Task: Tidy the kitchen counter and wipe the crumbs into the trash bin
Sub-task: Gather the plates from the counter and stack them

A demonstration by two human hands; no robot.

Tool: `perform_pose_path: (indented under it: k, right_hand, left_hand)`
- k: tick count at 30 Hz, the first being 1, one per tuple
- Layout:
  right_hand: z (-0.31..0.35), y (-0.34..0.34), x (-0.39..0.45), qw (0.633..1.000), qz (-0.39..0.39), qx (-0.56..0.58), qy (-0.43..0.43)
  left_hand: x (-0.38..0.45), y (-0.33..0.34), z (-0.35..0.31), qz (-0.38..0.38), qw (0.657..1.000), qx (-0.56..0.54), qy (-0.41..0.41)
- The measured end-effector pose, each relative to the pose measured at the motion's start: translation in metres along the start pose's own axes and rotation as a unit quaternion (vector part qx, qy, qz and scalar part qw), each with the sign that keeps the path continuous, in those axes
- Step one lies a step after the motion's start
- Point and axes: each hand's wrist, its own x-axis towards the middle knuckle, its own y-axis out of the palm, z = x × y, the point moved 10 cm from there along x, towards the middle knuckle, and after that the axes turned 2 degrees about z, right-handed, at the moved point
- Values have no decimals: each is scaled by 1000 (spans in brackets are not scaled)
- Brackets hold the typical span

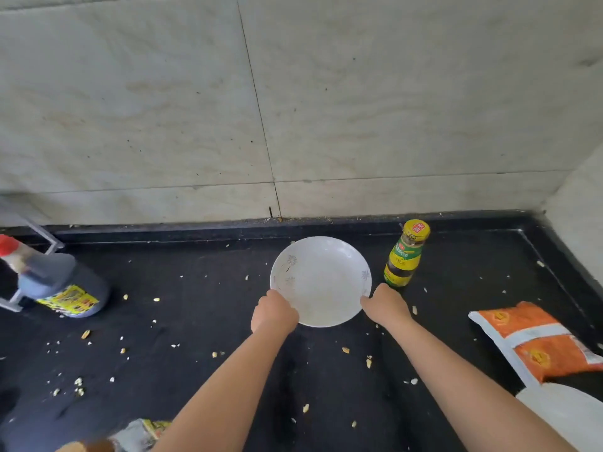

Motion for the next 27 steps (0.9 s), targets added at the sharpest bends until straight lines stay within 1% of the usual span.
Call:
perform_pose_path:
  k: [3, 6, 7, 10, 12, 15, 17, 20, 22, 24, 27]
  right_hand:
    - [-7, 13, 19, 994, 12, 111, 21]
    - [-11, 19, 27, 986, 2, 166, 31]
    - [-11, 19, 28, 986, -1, 167, 25]
    - [-8, 17, 26, 992, -10, 123, 4]
    - [-4, 10, 20, 993, -33, 116, 0]
    - [13, -3, 9, 991, -64, 112, -25]
    - [21, -10, 2, 991, -73, 109, -37]
    - [29, -21, -8, 987, -95, 114, -65]
    - [43, -32, -22, 979, -115, 137, -101]
    - [62, -43, -46, 966, -134, 172, -142]
    - [91, -66, -87, 942, -157, 218, -201]
  left_hand:
    - [4, 21, 9, 5, 995, -96, -13]
    - [15, 35, 17, -3, 978, -205, -42]
    - [17, 36, 20, -9, 972, -228, -54]
    - [13, 41, 22, -15, 962, -262, -79]
    - [7, 39, 20, -26, 952, -293, -87]
    - [-6, 32, 15, -33, 919, -381, -98]
    - [-13, 23, 17, -46, 906, -410, -96]
    - [-23, 2, 19, -79, 893, -437, -70]
    - [-37, -19, 22, -107, 880, -460, -58]
    - [-56, -44, 26, -133, 856, -496, -55]
    - [-88, -76, 32, -159, 801, -576, -46]
